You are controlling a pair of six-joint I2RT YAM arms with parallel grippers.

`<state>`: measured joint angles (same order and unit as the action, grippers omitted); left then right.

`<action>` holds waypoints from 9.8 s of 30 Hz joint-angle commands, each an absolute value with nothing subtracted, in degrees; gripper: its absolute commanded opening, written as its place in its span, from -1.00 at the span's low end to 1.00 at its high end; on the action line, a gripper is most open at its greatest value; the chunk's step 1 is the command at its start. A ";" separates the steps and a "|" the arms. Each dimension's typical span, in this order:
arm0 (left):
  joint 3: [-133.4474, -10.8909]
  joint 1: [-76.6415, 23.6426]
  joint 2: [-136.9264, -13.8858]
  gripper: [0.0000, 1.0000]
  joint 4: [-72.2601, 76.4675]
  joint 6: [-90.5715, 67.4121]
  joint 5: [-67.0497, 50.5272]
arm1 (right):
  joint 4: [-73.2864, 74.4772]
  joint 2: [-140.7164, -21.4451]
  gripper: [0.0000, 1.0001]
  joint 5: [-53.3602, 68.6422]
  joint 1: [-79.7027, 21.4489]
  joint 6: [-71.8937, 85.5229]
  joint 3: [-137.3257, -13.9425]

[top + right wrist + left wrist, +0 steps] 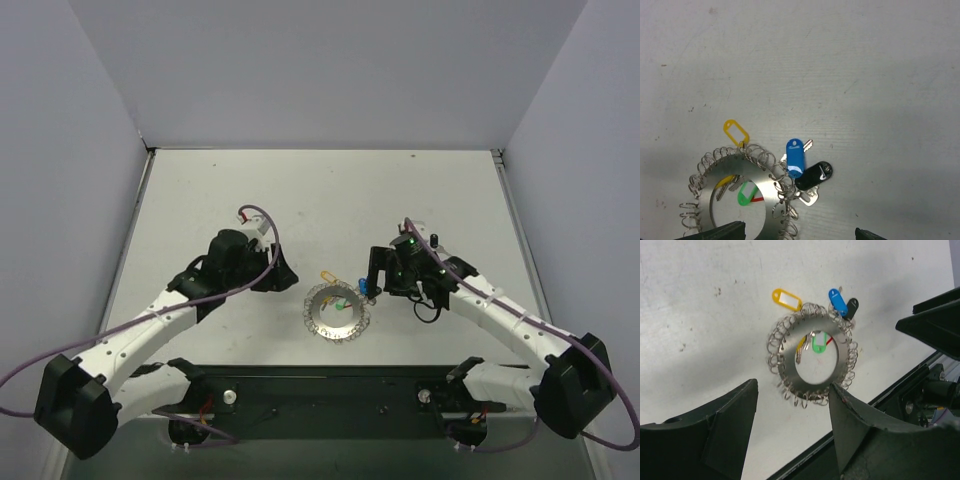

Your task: Put the keys on the keyring

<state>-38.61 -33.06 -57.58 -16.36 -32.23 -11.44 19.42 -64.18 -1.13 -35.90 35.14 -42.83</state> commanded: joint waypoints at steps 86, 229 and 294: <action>-42.98 -19.78 -82.70 0.21 -2.64 -31.11 -36.83 | 20.47 -101.96 -0.16 9.33 -43.42 23.99 -70.76; -56.60 -35.60 -59.42 -1.00 20.39 -29.97 -63.63 | 32.35 -75.06 -1.00 63.29 -40.08 2.02 -92.90; -46.32 -23.20 -59.15 -1.00 32.34 -33.13 -60.73 | 33.05 -109.60 0.21 -12.04 -7.21 26.01 -85.34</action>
